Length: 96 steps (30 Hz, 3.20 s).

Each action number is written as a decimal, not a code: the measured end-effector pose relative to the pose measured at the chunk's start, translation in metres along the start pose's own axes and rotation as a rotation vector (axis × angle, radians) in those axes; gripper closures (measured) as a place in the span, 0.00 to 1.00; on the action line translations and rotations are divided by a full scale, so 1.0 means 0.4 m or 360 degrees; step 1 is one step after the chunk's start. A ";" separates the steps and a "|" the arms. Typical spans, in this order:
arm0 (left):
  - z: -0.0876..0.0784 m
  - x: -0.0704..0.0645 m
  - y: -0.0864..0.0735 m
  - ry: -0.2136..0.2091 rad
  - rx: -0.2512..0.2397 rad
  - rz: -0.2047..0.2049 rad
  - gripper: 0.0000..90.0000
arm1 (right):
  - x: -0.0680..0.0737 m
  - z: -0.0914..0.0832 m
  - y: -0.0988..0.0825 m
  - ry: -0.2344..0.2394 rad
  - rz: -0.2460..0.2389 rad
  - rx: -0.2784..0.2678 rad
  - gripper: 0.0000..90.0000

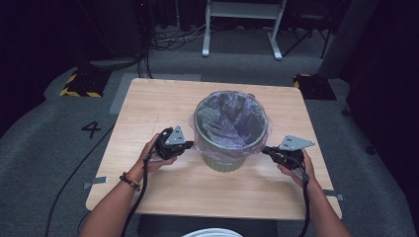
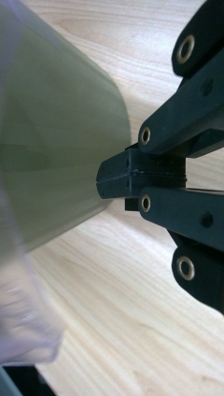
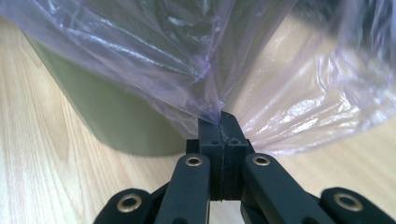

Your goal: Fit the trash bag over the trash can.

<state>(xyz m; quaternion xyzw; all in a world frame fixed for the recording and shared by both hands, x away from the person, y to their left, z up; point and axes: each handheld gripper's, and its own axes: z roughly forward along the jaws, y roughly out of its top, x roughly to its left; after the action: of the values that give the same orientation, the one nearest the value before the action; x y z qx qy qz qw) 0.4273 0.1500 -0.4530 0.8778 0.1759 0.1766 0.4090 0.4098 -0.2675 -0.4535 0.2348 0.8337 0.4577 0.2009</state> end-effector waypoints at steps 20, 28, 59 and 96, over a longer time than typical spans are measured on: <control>-0.087 -0.073 -0.158 0.0056 0.0139 -0.0309 0.19 | -0.017 -0.126 -0.012 -0.0076 0.0312 -0.0107 0.24; -0.090 -0.094 -0.201 0.0043 0.0193 -0.0353 0.18 | 0.005 -0.179 0.061 -0.0053 0.0204 -0.0237 0.22; -0.079 -0.083 -0.206 0.0001 0.0216 -0.0368 0.15 | 0.064 0.012 0.423 -0.0035 0.0020 0.0039 0.22; -0.079 -0.084 -0.206 0.0002 0.0214 -0.0368 0.15 | 0.073 0.125 0.441 0.0127 0.0054 0.0630 0.25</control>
<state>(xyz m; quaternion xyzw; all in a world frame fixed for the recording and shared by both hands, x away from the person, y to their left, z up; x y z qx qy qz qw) 0.3701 0.2054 -0.5038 0.8770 0.2877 0.1167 0.3667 0.4504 -0.1343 -0.3308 0.2654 0.9106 0.2971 0.1098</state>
